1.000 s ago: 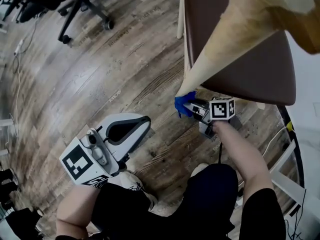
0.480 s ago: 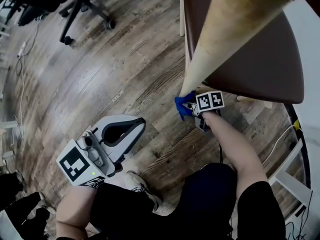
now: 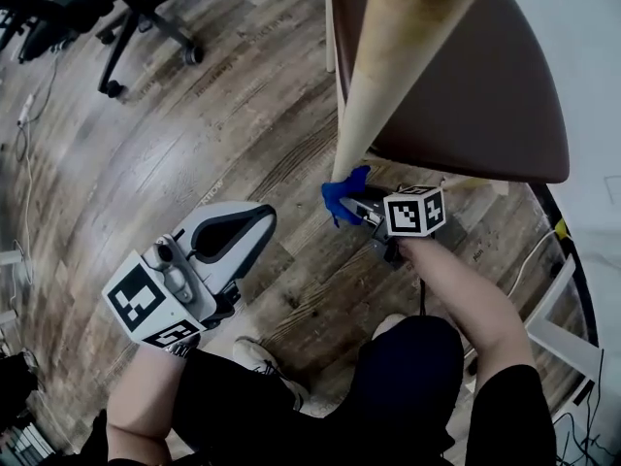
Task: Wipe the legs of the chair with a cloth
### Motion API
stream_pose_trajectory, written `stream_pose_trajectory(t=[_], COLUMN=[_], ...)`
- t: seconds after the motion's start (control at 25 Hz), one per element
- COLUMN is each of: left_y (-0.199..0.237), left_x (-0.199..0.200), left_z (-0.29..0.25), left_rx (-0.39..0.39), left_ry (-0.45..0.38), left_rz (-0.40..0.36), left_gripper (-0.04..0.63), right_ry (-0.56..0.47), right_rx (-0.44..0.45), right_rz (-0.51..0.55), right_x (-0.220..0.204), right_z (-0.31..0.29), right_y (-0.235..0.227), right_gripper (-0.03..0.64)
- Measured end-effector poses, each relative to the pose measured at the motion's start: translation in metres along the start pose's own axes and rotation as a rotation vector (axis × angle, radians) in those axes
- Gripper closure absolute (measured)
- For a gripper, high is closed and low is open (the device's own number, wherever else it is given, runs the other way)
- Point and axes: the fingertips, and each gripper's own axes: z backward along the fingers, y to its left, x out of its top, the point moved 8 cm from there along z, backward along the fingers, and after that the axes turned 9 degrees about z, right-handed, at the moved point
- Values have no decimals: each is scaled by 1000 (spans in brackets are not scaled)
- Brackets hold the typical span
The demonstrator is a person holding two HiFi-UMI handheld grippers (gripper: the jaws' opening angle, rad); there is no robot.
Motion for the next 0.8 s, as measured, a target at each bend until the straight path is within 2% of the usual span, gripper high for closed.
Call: stream_pose_trajectory(t=[0.28,0.52,0.6,0.8], left_y=[-9,-14,-12,-8], left_x=[5,4,6,7], left_z=[-32,-39,-36,-36], left_rx=[-74,-98,-86,-67], left_ry=[-31,-23,-29,-38], left_rz=[6,-14,-11,-3], left_gripper=[598,598,598,598], right_ry=[-225,-261,-280,-345], right_rx=[115,202,222,248], right_rz=[121,178,179,106], right_x=[65,89,97,111], right_z=[68,100,105,123], right_y=[81,127,137,146], right_gripper=[557,557,557,557])
